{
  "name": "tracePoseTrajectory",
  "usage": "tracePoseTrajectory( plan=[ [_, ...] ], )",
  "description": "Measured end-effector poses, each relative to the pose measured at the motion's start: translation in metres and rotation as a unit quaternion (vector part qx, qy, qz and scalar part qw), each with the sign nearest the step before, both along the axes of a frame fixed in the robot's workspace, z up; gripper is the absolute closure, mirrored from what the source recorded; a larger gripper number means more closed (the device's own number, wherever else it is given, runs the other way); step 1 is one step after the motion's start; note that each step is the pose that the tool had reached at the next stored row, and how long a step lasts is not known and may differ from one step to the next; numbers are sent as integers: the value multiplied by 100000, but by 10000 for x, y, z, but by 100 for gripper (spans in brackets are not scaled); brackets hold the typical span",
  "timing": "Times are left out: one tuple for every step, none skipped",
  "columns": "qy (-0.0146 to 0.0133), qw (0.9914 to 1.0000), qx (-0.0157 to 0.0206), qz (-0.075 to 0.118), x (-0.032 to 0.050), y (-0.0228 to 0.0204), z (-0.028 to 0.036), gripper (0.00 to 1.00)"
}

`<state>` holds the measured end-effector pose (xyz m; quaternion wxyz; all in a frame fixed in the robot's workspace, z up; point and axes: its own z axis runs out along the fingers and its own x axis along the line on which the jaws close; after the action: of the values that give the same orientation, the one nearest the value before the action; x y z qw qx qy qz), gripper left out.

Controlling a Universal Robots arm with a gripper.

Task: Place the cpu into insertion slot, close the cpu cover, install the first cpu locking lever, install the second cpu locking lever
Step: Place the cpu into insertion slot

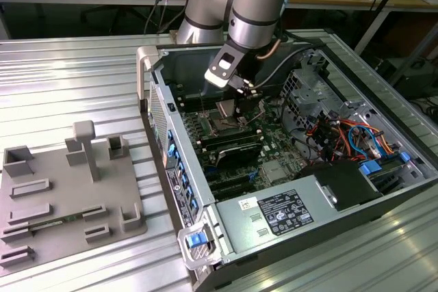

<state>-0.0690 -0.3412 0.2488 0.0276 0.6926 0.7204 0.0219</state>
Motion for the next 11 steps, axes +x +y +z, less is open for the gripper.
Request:
tracePoseTrajectory(
  plan=[
    [2, 100000, 2, -5, 0, 1, -7, 46],
    [7, 100000, 6, -7, 0, 1, -12, 46],
    [10, 100000, 27, -5, -1, 2, -20, 46],
    [15, 100000, 49, -8, -1, 2, -25, 46],
    [37, 100000, 165, -16, -1, 2, -43, 46],
    [51, 100000, 225, -8, -1, 2, -52, 46],
    [61, 100000, 297, -8, -1, 3, -63, 46],
    [86, 99999, 403, -8, -1, 4, -85, 46],
    [155, 99997, 708, -5, 0, 6, -174, 46],
    [168, 99997, 761, -8, -1, 6, -181, 46],
    [319, 99999, -255, -5, 0, 58, -256, 46]
  ],
)
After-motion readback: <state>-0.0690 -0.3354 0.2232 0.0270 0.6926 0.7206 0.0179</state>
